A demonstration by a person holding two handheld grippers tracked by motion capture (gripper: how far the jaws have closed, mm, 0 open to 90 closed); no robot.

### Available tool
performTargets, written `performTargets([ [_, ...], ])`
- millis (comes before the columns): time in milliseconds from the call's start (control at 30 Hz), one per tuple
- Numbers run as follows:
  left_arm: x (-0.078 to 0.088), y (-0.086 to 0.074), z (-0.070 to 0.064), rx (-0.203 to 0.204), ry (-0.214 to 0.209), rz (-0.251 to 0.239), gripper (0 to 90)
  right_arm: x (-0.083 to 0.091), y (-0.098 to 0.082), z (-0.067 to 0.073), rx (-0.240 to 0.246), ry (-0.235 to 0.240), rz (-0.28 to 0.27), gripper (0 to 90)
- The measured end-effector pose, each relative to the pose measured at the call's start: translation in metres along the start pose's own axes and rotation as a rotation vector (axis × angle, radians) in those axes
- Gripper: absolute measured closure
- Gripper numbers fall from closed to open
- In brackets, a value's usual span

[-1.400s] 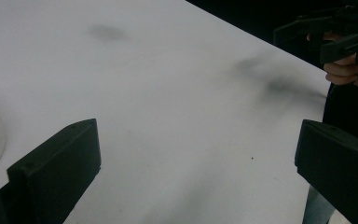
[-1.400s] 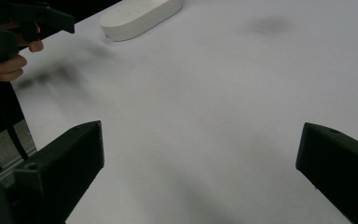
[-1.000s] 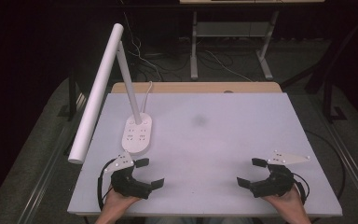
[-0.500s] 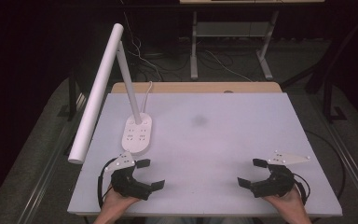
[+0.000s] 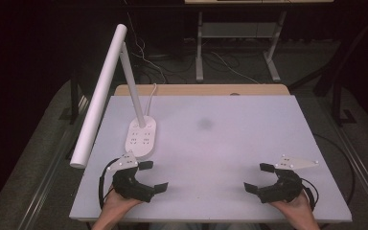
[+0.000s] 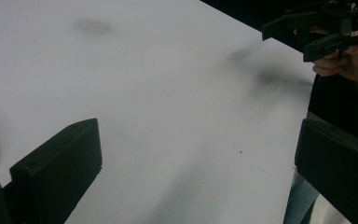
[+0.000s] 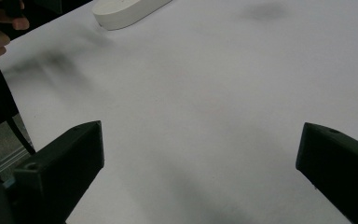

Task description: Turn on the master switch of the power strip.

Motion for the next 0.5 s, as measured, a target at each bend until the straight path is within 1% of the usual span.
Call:
performTargets([
  [133,0.0,0.0,0.0,0.012,-0.005,0.01,0.0,-0.001,0.0,0.0,0.003,-0.003,0.001,0.2],
  [233,0.003,0.002,0.001,0.009,-0.001,0.023,0.0,-0.001,-0.001,0.0,0.003,-0.003,0.002,0.2],
  [500,0.011,0.009,0.006,0.018,0.008,0.017,0.0,0.0,-0.001,0.0,0.0,-0.005,0.003,0.2],
])
Point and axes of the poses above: each handheld gripper's, and its own axes: x roughly backward along the jaws, y roughly out of its top, z roughly to its left, the point moved 10 cm from there along -x, roughly forward along the jaws, and after that the axes turned 7 degrees about -y, right-handed, at the moved point
